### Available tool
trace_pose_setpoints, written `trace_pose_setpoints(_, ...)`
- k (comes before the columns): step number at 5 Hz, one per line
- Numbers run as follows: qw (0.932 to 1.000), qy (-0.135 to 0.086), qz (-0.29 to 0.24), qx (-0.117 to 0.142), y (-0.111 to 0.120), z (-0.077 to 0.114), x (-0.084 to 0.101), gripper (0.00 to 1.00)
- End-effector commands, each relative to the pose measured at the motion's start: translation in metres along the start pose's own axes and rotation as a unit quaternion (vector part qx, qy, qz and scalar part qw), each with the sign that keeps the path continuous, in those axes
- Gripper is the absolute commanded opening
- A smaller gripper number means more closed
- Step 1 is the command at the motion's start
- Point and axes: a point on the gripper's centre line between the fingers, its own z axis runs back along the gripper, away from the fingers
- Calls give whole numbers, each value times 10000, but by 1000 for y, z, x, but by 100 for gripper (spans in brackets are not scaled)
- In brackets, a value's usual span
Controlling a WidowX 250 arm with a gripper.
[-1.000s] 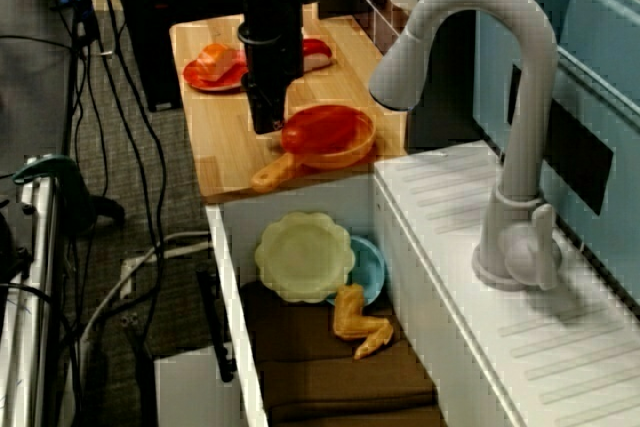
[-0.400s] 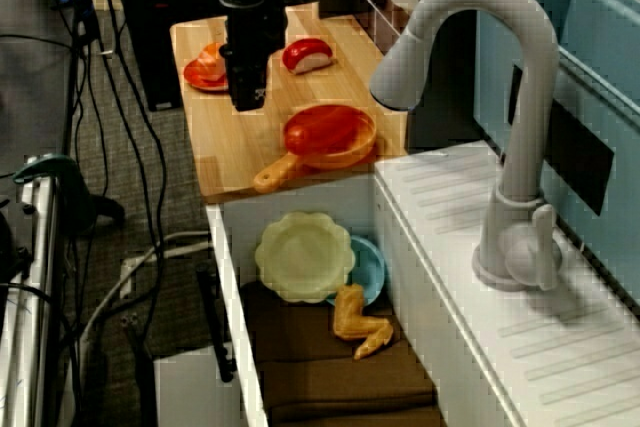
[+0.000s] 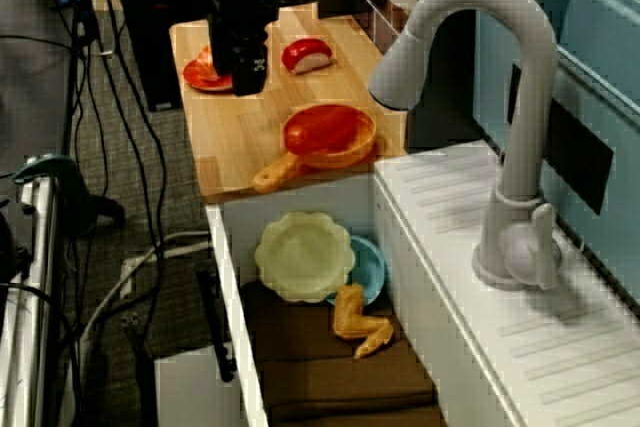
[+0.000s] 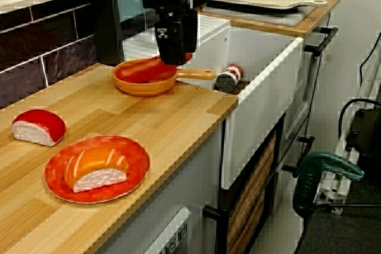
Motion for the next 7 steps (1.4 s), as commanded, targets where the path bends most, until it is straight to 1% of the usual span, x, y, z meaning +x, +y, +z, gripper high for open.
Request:
trace_pose_setpoints(1,9945,82,990,-322,-21,39,-2,100)
trace_pose_setpoints(2,9907,79,1307,-377,-31,43,3,100)
trace_pose_setpoints(3,9866,98,1568,-441,-41,41,10,100)
trace_pose_setpoints(4,9810,-30,1876,-501,-51,37,13,100)
trace_pose_setpoints(5,9738,-109,2206,-544,-59,30,19,100)
trace_pose_setpoints(6,9715,-72,2322,-471,-66,16,29,100)
trace_pose_setpoints(7,9689,-56,2429,-470,-66,8,38,100)
